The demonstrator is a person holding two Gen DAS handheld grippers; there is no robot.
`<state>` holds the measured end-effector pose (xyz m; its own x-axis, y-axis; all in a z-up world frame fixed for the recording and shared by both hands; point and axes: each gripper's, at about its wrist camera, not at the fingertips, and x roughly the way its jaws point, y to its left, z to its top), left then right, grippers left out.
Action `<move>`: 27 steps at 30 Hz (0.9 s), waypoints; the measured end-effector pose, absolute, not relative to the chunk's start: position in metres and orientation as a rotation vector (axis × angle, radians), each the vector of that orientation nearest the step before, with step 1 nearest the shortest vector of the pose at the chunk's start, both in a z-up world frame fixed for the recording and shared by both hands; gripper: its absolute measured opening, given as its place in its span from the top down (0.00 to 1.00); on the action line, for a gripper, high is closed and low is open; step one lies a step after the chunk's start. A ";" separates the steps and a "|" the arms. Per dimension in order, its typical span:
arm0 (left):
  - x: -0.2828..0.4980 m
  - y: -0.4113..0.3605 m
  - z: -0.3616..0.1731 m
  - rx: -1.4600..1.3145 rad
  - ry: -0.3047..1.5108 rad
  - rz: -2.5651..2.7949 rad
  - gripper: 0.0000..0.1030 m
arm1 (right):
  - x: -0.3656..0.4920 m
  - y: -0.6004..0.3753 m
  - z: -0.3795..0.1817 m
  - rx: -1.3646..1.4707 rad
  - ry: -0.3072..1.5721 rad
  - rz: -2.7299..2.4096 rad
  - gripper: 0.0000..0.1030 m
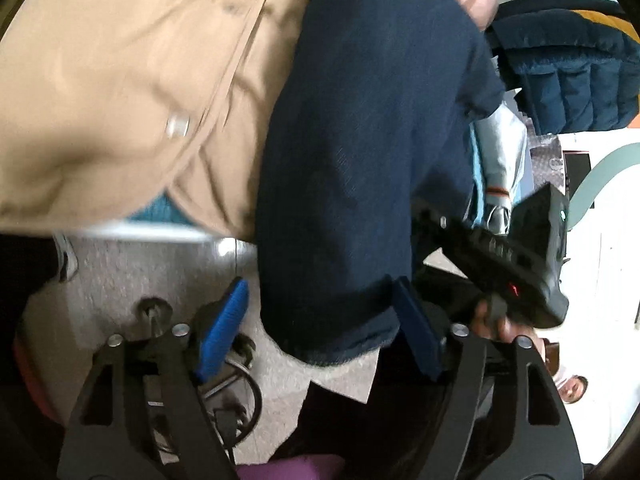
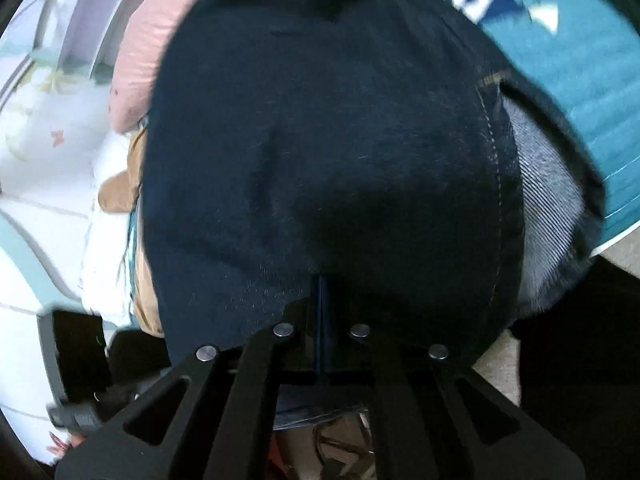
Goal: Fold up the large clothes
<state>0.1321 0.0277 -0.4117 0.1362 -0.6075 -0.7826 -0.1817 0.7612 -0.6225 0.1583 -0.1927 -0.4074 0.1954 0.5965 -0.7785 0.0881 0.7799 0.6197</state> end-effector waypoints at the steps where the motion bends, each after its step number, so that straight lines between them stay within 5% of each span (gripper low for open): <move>1: 0.133 0.025 -0.416 -0.718 1.426 -0.362 0.28 | 0.160 -0.194 -0.409 0.646 1.356 0.387 1.00; 7: 0.143 0.010 -0.430 -0.733 1.419 -0.387 0.22 | 0.157 -0.199 -0.407 0.664 1.332 0.372 1.00; 10: 0.142 0.005 -0.422 -0.664 1.420 -0.385 0.38 | 0.149 -0.208 -0.401 0.691 1.302 0.365 0.95; 12: 0.141 0.005 -0.415 -0.626 1.418 -0.386 0.53 | 0.136 -0.214 -0.393 0.709 1.272 0.340 0.84; 14: 0.141 0.004 -0.406 -0.641 1.411 -0.392 0.61 | 0.123 -0.224 -0.385 0.756 1.226 0.310 0.48; 15: 0.141 0.004 -0.401 -0.656 1.410 -0.392 0.64 | 0.115 -0.230 -0.377 0.781 1.190 0.281 0.43; 27: 0.162 0.000 -0.335 -0.849 1.297 -0.490 0.69 | 0.047 -0.248 -0.379 1.503 1.042 0.130 0.27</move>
